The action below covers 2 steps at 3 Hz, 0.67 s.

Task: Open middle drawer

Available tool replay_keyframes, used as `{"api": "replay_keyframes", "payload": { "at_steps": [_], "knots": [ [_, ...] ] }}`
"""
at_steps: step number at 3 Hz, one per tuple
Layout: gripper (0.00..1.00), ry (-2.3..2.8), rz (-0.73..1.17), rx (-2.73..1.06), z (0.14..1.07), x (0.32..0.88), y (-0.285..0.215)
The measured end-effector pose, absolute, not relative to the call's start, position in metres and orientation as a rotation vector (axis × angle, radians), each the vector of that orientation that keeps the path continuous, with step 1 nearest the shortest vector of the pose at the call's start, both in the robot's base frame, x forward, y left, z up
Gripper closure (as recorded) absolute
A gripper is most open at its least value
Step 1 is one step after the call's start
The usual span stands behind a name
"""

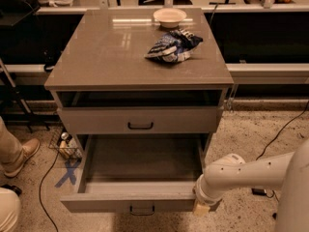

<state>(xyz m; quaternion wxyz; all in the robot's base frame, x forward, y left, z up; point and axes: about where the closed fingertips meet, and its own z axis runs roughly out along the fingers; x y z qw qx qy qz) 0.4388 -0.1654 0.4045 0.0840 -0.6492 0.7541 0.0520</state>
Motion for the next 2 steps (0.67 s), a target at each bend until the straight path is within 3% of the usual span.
{"api": "replay_keyframes", "payload": {
  "at_steps": [1, 2],
  "knots": [
    [0.00, 2.218, 0.118, -1.882, 0.431, 0.438, -0.180],
    [0.00, 2.177, 0.042, -1.790, 0.476, 0.440, -0.212]
  ]
}}
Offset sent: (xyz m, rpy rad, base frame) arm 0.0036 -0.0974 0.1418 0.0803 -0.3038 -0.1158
